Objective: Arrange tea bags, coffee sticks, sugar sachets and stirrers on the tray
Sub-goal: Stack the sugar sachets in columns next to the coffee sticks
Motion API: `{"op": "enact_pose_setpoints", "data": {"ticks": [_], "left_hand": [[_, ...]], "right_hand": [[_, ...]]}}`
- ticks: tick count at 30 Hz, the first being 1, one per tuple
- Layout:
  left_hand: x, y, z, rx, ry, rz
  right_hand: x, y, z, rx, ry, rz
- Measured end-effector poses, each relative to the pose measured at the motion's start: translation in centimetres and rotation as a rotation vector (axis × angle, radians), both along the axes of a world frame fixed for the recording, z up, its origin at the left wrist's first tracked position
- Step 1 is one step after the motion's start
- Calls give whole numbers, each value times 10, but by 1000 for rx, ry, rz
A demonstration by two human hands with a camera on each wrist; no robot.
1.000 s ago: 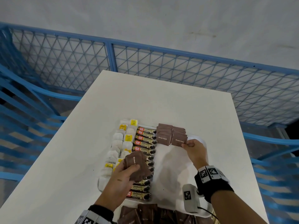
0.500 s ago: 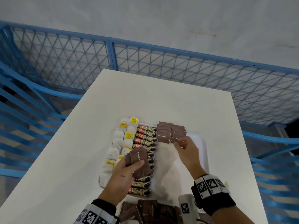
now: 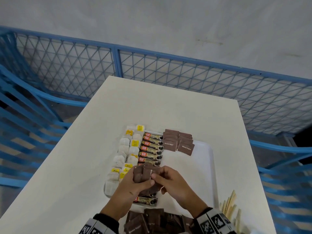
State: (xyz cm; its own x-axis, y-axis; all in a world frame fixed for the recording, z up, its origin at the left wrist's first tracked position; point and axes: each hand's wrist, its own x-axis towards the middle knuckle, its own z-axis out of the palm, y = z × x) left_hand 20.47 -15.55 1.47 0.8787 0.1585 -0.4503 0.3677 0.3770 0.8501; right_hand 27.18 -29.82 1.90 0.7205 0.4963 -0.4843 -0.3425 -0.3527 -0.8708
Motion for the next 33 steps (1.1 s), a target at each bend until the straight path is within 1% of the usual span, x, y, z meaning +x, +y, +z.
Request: {"op": "enact_pose_setpoints", "data": {"ticks": [2, 5, 12, 16, 18, 22, 26, 28, 31, 33], "left_hand": [[-1, -1, 1, -7, 3, -4], [-1, 0, 0, -16, 25, 36], [-4, 3, -7, 41, 19, 38], [-6, 4, -8, 34, 17, 78], [-6, 7, -9, 27, 19, 93], [-8, 13, -10, -29, 30, 113], [-9, 18, -8, -164, 47, 166], [-9, 19, -7, -212, 58, 185], [-9, 20, -6, -241, 64, 178], [-9, 21, -6, -229, 68, 158]], "right_hand": [[-1, -1, 3, -1, -2, 15], [-1, -4, 7, 26, 12, 12], [1, -7, 12, -37, -136, 104], [-5, -6, 12, 72, -69, 82], [-6, -5, 10, 102, -36, 21], [12, -10, 1, 156, 39, -240], [45, -20, -17, 105, 9, -466], [63, -24, -31, 51, -33, -508], [83, -26, -48, -78, -94, -481], [92, -24, -56, -176, -137, -474]]}}
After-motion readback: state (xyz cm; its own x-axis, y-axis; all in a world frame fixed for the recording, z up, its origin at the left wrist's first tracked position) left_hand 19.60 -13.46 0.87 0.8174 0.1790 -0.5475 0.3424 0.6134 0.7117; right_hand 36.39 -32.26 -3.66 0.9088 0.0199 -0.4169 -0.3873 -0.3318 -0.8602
